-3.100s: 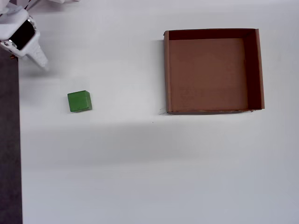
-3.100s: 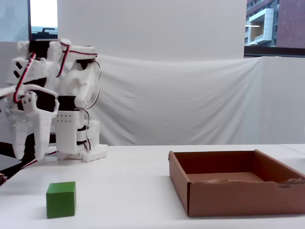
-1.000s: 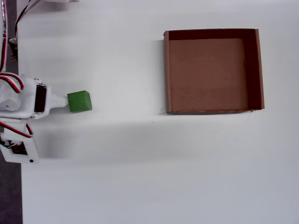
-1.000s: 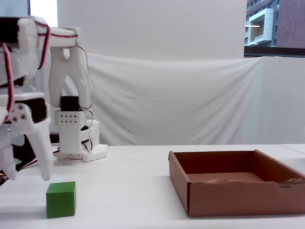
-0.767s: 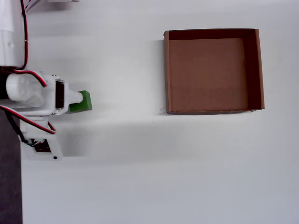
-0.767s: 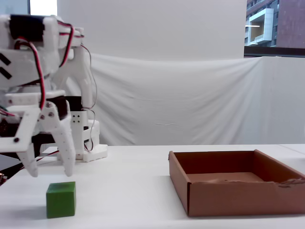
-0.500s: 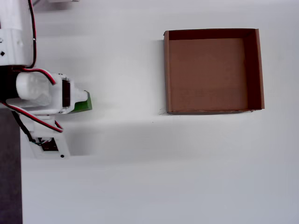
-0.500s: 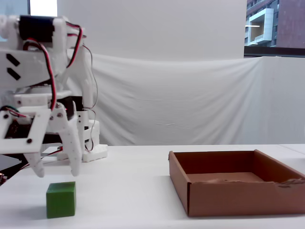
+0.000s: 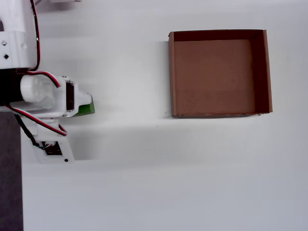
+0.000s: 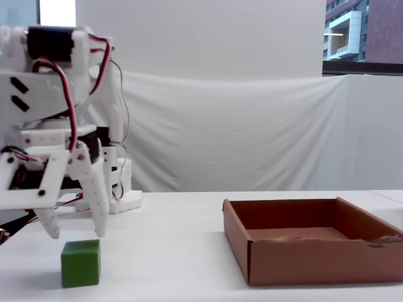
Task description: Grasp a green cube and put it in a box.
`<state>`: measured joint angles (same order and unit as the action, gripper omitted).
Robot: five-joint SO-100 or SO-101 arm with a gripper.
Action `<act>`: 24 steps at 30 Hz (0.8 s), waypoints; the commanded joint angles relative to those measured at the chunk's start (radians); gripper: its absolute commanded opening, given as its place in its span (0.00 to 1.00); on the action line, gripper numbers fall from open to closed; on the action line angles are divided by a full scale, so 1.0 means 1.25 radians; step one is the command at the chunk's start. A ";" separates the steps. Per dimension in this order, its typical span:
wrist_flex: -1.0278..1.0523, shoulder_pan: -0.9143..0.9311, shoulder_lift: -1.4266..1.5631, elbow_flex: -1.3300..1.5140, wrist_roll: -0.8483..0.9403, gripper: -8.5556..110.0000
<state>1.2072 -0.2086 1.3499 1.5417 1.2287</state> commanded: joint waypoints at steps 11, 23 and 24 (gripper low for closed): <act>-0.025 -0.012 -0.044 -0.026 -0.001 0.26; -0.029 -0.018 -0.066 -0.026 -0.001 0.26; -0.032 -0.018 -0.066 -0.025 -0.001 0.26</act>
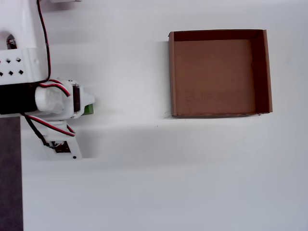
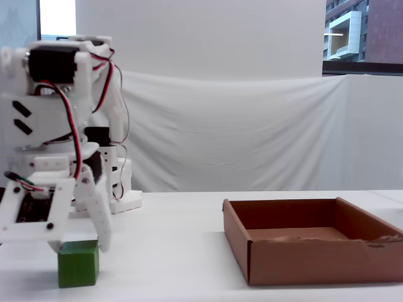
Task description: Grasp a green cube and put it in a box.
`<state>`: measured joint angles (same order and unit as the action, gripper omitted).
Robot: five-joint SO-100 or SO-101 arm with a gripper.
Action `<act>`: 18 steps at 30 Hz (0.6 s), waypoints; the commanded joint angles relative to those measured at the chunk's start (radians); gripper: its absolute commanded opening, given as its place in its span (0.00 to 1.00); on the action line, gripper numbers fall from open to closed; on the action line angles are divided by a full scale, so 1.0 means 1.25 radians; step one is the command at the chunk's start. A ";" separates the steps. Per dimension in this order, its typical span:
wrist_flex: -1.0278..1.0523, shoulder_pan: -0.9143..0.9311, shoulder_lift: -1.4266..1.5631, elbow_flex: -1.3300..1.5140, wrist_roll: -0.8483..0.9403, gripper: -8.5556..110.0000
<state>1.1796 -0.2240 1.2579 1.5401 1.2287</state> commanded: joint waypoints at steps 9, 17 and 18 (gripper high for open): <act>-0.027 -0.006 -0.001 -0.013 -0.001 0.26; -0.032 -0.006 -0.001 -0.002 -0.001 0.26; -0.032 -0.007 -0.001 -0.002 -0.001 0.26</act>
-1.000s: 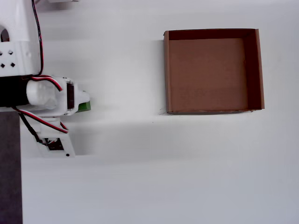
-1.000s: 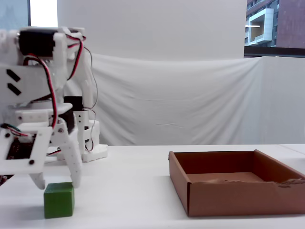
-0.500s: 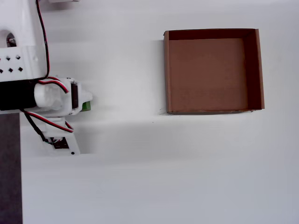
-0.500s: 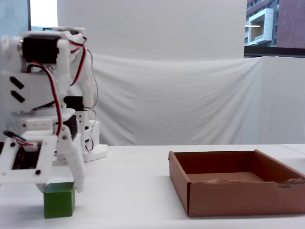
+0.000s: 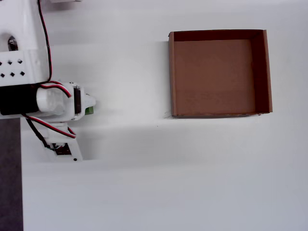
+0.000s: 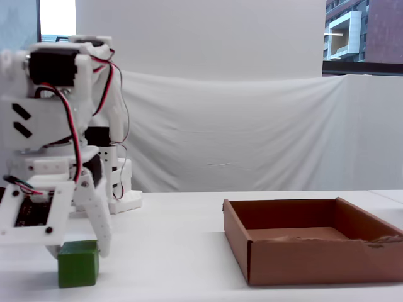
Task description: Grasp a green cube and put it in a box.
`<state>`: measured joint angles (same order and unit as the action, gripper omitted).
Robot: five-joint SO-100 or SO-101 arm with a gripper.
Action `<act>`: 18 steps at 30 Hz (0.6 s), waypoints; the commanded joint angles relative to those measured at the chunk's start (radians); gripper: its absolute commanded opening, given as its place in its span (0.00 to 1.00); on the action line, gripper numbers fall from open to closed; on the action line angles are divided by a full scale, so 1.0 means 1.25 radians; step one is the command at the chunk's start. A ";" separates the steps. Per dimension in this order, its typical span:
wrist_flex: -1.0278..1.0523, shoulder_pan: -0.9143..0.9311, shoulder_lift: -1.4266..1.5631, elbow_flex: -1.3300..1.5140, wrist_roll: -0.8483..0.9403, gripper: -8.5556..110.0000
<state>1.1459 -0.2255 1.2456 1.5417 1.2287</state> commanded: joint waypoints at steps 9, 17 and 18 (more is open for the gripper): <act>-0.006 -0.006 0.011 -0.001 -0.001 0.26; -0.011 -0.007 0.015 0.002 -0.006 0.23; -0.015 -0.007 0.015 0.005 -0.006 0.23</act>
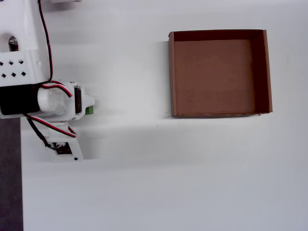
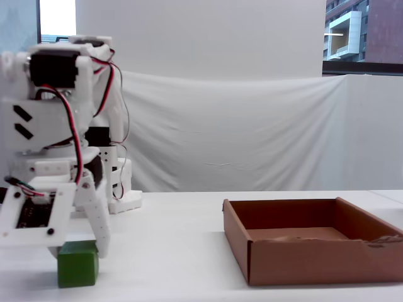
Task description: Grasp a green cube and put it in a box.
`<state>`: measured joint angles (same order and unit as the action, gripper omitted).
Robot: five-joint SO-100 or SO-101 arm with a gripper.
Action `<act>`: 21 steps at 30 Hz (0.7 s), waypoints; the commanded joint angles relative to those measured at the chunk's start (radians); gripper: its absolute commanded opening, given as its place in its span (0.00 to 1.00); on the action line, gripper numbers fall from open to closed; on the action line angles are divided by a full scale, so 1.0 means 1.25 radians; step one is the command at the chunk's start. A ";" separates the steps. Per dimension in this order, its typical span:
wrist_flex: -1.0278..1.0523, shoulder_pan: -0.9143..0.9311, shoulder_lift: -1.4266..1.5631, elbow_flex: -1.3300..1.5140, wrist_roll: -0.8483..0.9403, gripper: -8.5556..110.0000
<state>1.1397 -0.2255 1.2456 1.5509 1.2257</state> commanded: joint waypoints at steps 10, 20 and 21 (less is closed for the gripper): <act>-0.016 -0.010 0.018 0.005 -0.007 0.20; -0.007 -0.012 0.043 0.013 -0.025 0.20; -0.007 -0.012 0.049 0.016 -0.027 0.20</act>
<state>1.1259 -0.2332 1.2471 1.5693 1.1950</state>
